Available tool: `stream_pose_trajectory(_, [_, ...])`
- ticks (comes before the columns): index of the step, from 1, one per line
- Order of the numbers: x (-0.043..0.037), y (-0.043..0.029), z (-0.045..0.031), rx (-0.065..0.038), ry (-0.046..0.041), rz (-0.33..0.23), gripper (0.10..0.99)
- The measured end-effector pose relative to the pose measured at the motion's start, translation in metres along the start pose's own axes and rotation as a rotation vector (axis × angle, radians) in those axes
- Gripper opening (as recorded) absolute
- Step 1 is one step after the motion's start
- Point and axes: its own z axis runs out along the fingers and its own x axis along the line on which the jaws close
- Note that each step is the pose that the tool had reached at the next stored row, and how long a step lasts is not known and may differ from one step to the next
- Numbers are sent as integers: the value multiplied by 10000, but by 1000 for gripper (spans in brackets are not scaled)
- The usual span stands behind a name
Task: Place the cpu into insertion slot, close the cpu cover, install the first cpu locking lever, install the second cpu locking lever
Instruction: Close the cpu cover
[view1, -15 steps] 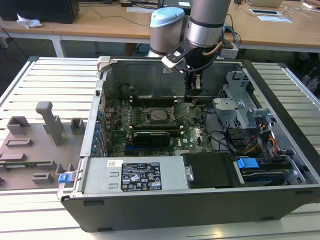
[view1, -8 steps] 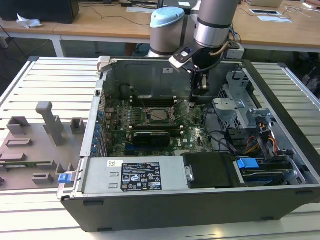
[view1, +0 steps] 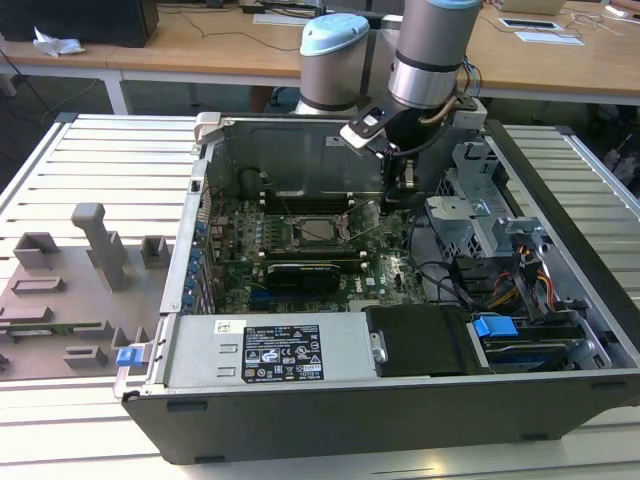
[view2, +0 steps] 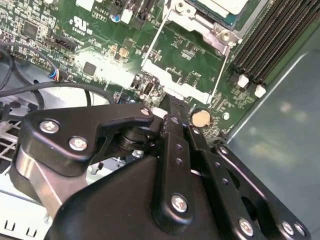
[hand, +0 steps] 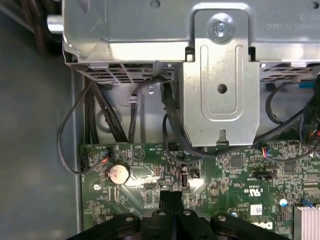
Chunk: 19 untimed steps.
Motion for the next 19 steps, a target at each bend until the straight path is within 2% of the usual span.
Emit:
stream_pose_trajectory(6, [-3, -144, 6, -38, 8, 4, 106])
stream_pose_trajectory(14, [-10, -380, 15, -42, 7, 6, 106])
stream_pose_trajectory(19, [-11, -453, 18, -41, 6, 5, 106])
